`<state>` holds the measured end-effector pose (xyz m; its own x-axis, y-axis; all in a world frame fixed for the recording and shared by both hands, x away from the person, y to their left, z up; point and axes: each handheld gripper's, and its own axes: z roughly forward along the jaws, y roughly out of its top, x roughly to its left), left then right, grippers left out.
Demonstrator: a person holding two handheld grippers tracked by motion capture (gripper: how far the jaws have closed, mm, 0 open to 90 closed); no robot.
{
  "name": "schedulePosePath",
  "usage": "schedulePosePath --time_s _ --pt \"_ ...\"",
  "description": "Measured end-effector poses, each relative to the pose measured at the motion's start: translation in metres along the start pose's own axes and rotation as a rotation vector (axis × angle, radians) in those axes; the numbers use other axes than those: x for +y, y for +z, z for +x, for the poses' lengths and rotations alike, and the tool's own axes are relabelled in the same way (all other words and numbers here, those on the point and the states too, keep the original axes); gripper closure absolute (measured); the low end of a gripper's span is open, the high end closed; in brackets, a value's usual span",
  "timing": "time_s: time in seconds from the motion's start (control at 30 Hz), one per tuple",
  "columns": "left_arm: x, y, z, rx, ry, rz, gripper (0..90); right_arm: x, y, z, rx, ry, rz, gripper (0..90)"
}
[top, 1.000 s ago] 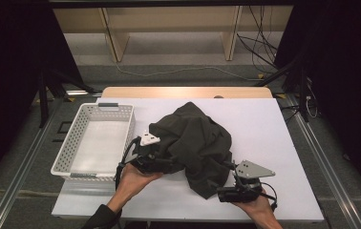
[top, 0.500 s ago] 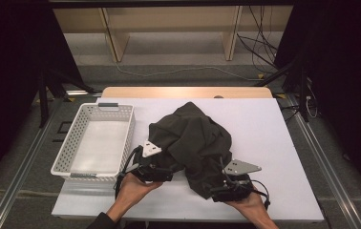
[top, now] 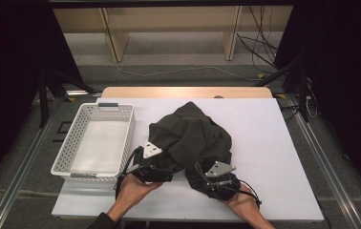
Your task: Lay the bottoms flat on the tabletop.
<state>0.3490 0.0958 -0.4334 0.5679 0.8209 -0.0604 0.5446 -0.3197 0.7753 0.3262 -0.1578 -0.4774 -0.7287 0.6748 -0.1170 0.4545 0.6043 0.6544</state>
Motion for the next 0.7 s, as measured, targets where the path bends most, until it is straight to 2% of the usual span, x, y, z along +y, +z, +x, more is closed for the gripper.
schedulePosePath --time_s 0.03,0.07,0.13,0.2,0.3,0.37,0.47,0.53,0.57,0.63,0.7 --pt "0.000 0.000 0.000 -0.001 0.002 0.000 11.9 0.001 -0.004 -0.001 -0.003 -0.004 0.001 75.9" --pt "0.000 0.001 0.000 -0.001 0.004 0.000 11.9 0.002 -0.008 -0.003 -0.010 -0.013 -0.002 77.6" --pt "0.000 0.001 -0.001 -0.003 0.005 0.002 11.9 0.004 -0.020 -0.007 -0.075 -0.080 0.000 79.0" --pt "0.000 0.001 0.000 -0.001 0.006 0.004 11.9 0.004 -0.033 -0.017 -0.139 -0.104 -0.018 79.7" --pt "-0.001 0.002 -0.001 0.002 0.005 0.004 11.9 0.000 -0.051 -0.046 -0.239 -0.066 -0.052 80.1" --pt "-0.001 0.002 0.000 0.002 0.005 0.006 11.9 -0.006 -0.060 -0.069 -0.316 -0.013 -0.067 80.2" --pt "-0.001 0.003 -0.001 0.001 0.009 0.010 12.0 -0.016 -0.066 -0.101 -0.392 0.059 -0.060 80.1" --pt "-0.001 0.004 -0.001 0.001 0.009 0.014 12.0 -0.020 -0.065 -0.118 -0.409 0.106 -0.055 80.1" --pt "-0.001 0.004 -0.001 0.000 0.008 0.016 12.0 -0.021 -0.064 -0.125 -0.422 0.113 -0.053 80.0" --pt "-0.001 0.004 -0.002 0.000 0.014 0.015 12.0 -0.023 -0.059 -0.134 -0.433 0.128 -0.041 79.6" --pt "-0.001 0.003 -0.002 0.002 0.016 0.013 12.0 -0.026 -0.055 -0.139 -0.421 0.134 -0.033 78.5"
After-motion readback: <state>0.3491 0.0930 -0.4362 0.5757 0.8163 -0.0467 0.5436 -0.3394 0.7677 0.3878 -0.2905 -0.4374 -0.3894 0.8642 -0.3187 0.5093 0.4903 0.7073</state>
